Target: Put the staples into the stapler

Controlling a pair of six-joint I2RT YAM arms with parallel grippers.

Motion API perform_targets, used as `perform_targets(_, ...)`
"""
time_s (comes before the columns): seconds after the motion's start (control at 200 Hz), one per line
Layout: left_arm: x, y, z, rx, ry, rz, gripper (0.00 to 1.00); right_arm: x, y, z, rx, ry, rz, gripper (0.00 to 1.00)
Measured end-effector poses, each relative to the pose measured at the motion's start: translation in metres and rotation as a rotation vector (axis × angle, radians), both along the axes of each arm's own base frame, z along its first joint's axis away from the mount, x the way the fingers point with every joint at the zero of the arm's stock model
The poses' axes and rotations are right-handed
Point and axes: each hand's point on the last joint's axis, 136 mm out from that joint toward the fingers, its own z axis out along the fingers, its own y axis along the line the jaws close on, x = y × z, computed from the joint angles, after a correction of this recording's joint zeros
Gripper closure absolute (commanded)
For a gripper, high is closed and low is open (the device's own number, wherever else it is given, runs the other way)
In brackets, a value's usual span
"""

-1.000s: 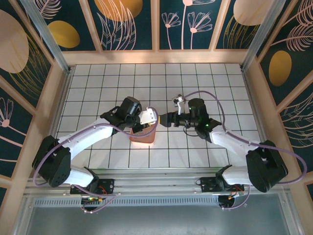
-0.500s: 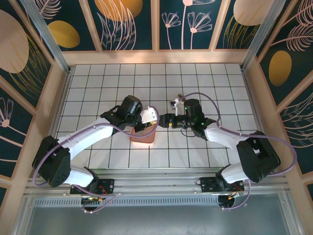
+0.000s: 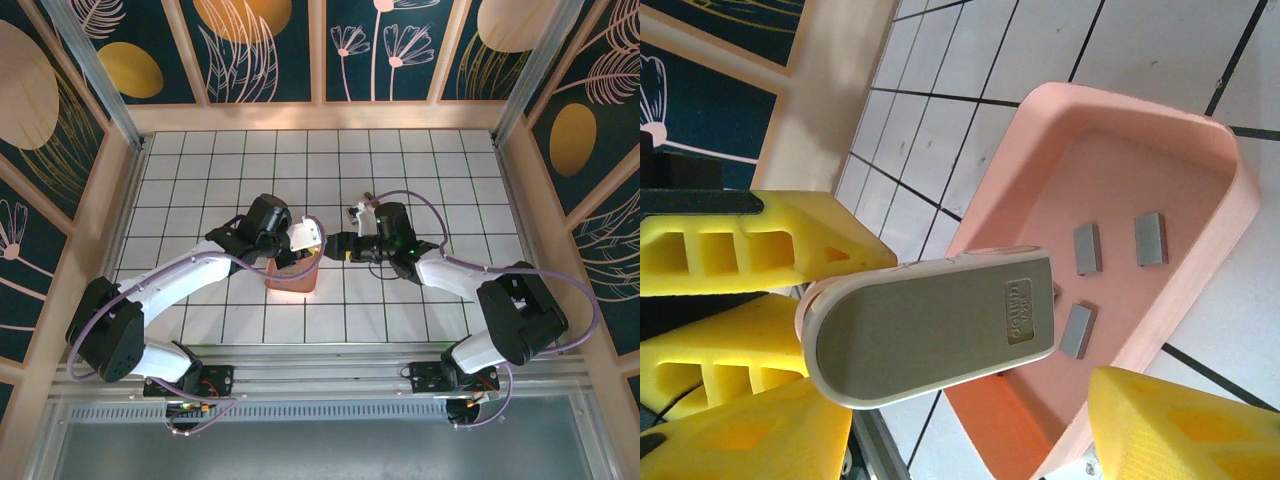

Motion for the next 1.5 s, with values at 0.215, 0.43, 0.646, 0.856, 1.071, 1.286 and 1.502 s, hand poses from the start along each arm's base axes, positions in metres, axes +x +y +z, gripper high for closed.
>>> perform_targets(0.215,0.004,0.002,0.003,-0.002,-0.017,0.014,1.00,0.019,-0.019,-0.002,0.010,0.028,-0.086,0.42)
perform_targets(0.43,0.002,0.001,0.008,-0.011,-0.026,0.009,1.00,0.028,-0.040,-0.019,-0.019,0.065,-0.169,0.41)
perform_targets(0.646,-0.004,-0.003,0.011,-0.026,-0.018,-0.017,1.00,0.028,-0.066,-0.038,-0.080,0.053,-0.239,0.40)
perform_targets(0.856,-0.006,-0.005,0.016,-0.042,-0.020,-0.029,1.00,0.026,-0.075,0.003,-0.109,-0.242,-0.187,0.39)
perform_targets(1.071,-0.017,-0.008,0.026,-0.079,-0.027,-0.085,1.00,0.000,-0.066,0.046,-0.165,-0.767,0.056,0.39)
perform_targets(1.286,-0.034,-0.009,0.034,-0.119,-0.048,-0.164,1.00,-0.025,-0.048,0.045,-0.249,-1.110,0.310,0.39)
perform_targets(1.502,-0.040,-0.012,0.038,-0.141,-0.056,-0.203,1.00,-0.034,-0.029,0.038,-0.258,-1.235,0.463,0.39)
